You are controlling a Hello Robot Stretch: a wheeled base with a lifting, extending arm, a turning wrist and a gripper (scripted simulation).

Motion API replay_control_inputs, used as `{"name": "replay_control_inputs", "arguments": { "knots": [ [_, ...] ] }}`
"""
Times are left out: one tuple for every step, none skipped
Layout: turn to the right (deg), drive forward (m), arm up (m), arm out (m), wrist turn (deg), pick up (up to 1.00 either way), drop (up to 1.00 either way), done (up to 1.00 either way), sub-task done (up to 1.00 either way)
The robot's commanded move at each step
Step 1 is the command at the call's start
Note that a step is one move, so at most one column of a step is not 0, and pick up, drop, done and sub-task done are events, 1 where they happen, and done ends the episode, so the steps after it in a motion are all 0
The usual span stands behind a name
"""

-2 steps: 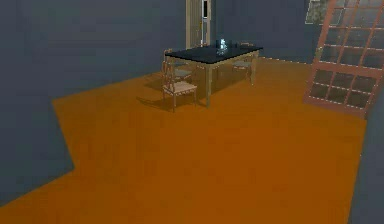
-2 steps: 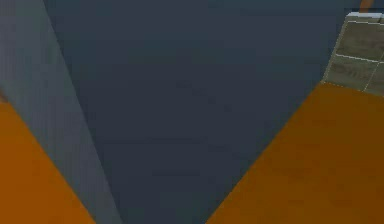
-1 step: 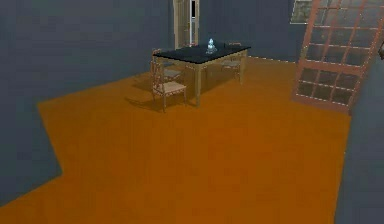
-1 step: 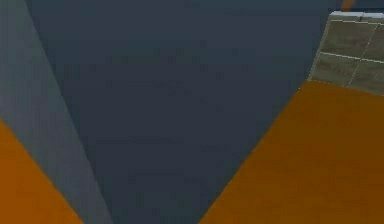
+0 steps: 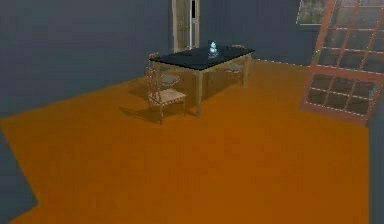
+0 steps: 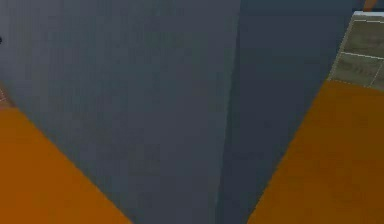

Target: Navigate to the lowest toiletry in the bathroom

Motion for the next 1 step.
{"name": "replay_control_inputs", "arguments": {
  "knots": [
    [21.0,0.0,0.0,0.0,0.0,0.0,0.0,0.0,0.0]
  ]
}}
